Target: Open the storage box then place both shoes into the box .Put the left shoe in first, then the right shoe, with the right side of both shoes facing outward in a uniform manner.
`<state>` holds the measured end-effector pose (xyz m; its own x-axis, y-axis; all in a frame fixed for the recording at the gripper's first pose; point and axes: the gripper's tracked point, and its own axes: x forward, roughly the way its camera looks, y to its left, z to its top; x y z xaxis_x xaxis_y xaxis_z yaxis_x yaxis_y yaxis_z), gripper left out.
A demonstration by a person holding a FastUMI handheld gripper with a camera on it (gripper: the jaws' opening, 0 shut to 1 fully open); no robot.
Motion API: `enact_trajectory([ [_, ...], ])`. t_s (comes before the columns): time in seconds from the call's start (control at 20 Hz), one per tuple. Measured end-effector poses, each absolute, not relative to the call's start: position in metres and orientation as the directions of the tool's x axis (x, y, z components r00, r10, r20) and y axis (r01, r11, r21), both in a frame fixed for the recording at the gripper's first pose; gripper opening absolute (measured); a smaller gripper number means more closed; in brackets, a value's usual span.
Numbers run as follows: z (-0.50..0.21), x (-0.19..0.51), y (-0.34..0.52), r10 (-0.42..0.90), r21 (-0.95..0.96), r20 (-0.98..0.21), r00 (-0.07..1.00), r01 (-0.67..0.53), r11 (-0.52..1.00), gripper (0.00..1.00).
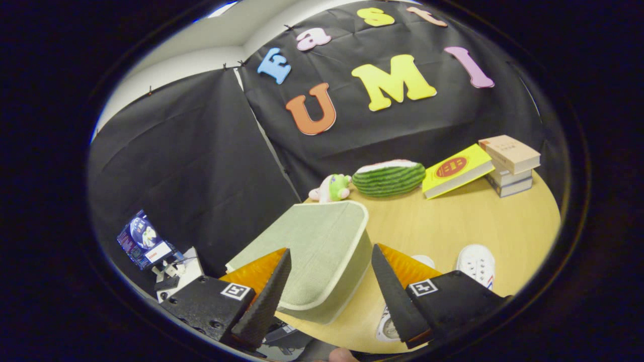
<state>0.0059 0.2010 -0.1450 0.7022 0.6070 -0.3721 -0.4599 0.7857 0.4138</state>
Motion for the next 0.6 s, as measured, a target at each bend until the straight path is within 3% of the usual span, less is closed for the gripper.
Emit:
enact_trajectory([
  [0.35, -0.184, 0.013, 0.222, 0.633, 0.530, -0.413, 0.655, -0.393, 0.751, 0.96],
  [0.6, -0.190, 0.007, 0.236, 0.711, 0.689, -0.390, 0.585, -0.326, 0.647, 0.90],
])
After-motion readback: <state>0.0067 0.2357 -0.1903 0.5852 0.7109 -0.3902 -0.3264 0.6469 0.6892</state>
